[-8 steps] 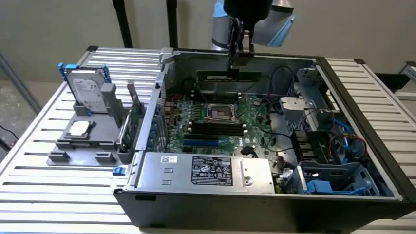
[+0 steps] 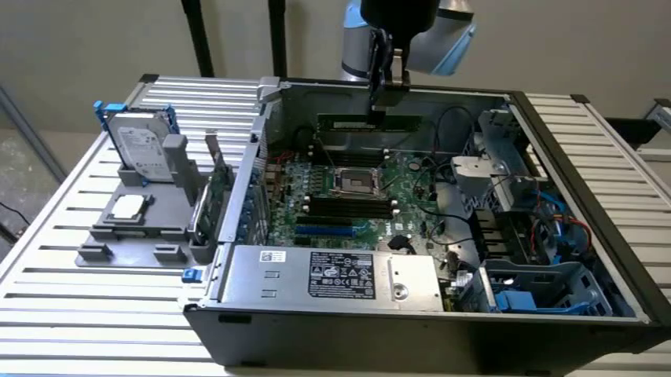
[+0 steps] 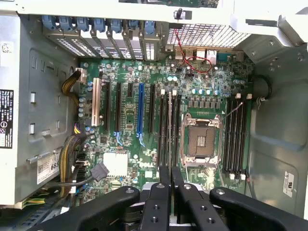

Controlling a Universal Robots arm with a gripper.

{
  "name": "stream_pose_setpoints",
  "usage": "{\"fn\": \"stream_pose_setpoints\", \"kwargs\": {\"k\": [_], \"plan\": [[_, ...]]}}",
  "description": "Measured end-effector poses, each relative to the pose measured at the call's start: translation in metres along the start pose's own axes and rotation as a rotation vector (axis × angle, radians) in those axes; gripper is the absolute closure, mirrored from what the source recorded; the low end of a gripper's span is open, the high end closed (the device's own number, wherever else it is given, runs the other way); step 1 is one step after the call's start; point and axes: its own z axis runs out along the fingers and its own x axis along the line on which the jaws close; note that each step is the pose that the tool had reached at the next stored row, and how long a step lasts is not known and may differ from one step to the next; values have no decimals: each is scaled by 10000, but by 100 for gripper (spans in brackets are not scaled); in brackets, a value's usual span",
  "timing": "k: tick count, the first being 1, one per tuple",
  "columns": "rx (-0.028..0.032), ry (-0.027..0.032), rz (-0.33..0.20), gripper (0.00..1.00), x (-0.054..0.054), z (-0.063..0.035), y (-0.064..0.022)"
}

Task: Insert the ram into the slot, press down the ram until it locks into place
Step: 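Insert the ram into the slot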

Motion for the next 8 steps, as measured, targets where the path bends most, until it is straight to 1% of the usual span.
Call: {"fn": "stream_pose_setpoints", "kwargs": {"k": [4, 7, 8], "plan": [[0, 0, 30, 87, 0, 8, 1], [5, -7, 336, 87, 0, 57, 1], [7, 2, 428, 87, 1, 73, 2]]}}
